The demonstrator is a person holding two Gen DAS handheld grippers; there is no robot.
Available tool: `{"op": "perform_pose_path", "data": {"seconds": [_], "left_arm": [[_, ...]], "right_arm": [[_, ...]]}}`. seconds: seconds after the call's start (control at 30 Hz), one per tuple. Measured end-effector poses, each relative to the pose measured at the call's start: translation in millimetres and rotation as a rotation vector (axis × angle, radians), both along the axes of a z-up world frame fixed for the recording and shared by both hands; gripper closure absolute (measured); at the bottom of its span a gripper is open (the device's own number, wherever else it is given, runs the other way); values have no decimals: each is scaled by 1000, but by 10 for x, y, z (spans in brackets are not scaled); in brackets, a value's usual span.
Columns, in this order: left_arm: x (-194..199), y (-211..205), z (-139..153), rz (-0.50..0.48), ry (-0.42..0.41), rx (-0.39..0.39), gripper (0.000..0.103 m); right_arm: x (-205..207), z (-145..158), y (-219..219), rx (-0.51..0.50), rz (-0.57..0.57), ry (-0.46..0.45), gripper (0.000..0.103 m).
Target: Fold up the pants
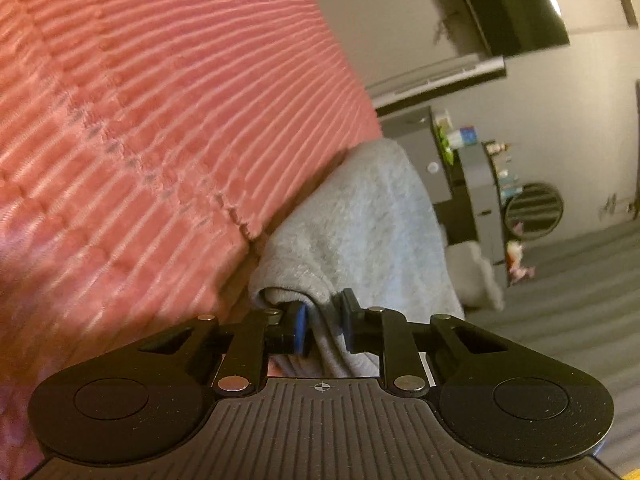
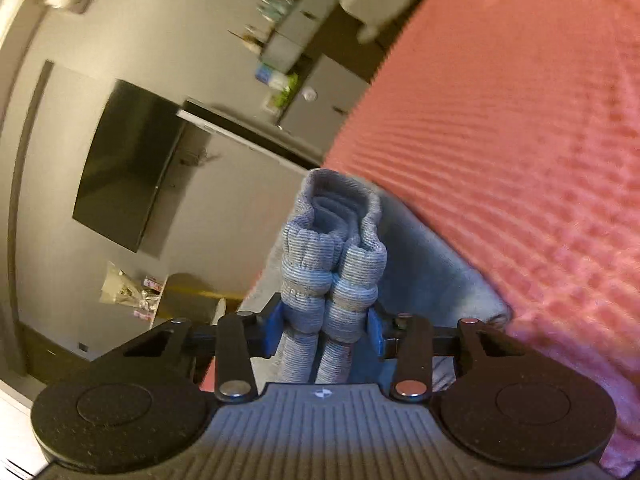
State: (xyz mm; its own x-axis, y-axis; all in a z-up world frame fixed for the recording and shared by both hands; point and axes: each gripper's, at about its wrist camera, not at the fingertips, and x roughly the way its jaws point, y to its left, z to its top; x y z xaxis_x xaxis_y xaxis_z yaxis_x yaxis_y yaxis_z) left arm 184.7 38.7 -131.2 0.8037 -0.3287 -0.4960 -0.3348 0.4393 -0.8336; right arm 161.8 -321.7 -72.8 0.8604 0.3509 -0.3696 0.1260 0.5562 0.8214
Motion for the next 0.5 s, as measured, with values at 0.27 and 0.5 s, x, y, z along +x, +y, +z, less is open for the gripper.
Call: {"op": "perform_pose_path", "data": {"seconds": [0.27, 0.5], "left_arm": [[-53, -128, 117, -50, 32, 160, 72], [-137, -200, 226, -97, 150, 407, 46]], "right_arm": [[87, -179, 40, -191, 25, 87, 59], [190, -264, 12, -262, 40, 97, 57]]}}
